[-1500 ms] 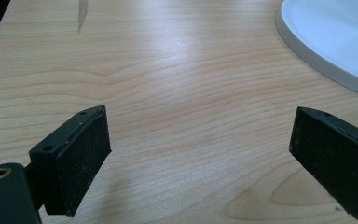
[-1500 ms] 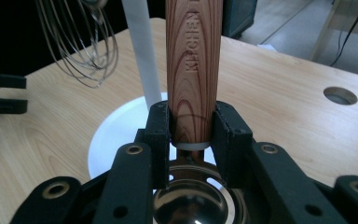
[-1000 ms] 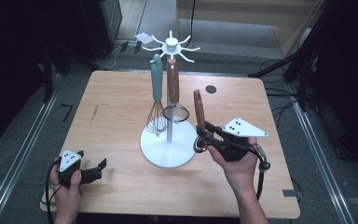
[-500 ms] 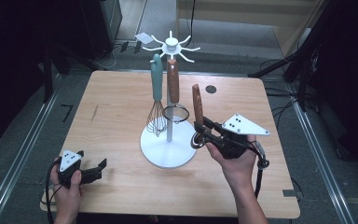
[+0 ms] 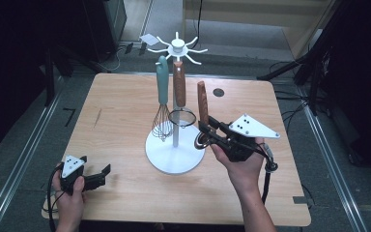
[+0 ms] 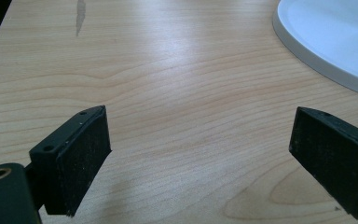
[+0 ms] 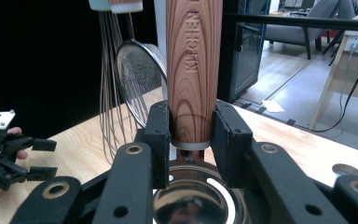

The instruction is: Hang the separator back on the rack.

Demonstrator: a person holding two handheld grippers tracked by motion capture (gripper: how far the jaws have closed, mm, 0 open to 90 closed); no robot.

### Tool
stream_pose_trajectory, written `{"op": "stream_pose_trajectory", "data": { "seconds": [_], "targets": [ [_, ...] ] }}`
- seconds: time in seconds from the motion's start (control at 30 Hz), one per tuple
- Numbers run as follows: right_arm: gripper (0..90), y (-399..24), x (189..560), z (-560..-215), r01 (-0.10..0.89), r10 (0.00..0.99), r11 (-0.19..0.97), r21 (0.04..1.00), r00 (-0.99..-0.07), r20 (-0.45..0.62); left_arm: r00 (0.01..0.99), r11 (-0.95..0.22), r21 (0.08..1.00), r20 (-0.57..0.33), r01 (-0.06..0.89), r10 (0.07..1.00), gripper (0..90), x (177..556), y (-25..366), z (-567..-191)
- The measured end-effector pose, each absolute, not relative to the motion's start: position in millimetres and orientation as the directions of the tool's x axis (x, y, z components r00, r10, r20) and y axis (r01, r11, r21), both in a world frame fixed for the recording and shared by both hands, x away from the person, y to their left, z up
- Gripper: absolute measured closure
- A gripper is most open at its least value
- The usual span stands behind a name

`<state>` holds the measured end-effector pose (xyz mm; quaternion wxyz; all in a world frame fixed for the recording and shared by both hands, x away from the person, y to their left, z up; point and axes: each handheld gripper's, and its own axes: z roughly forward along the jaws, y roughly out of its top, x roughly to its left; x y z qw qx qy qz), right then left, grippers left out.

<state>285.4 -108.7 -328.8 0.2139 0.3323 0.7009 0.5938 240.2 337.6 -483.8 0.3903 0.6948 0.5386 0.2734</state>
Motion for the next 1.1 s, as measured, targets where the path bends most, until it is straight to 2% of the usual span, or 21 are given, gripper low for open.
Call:
{"op": "stream_pose_trajectory", "data": {
  "seconds": [1.1],
  "targets": [
    [71.0, -109, 280, -295, 0.137, 0.714, 0.024, 0.990, -0.696, 0.079, 0.272, -0.119, 0.836, -0.038, 0.536, 0.962, 5.4, 240, 337, -484]
  ]
}}
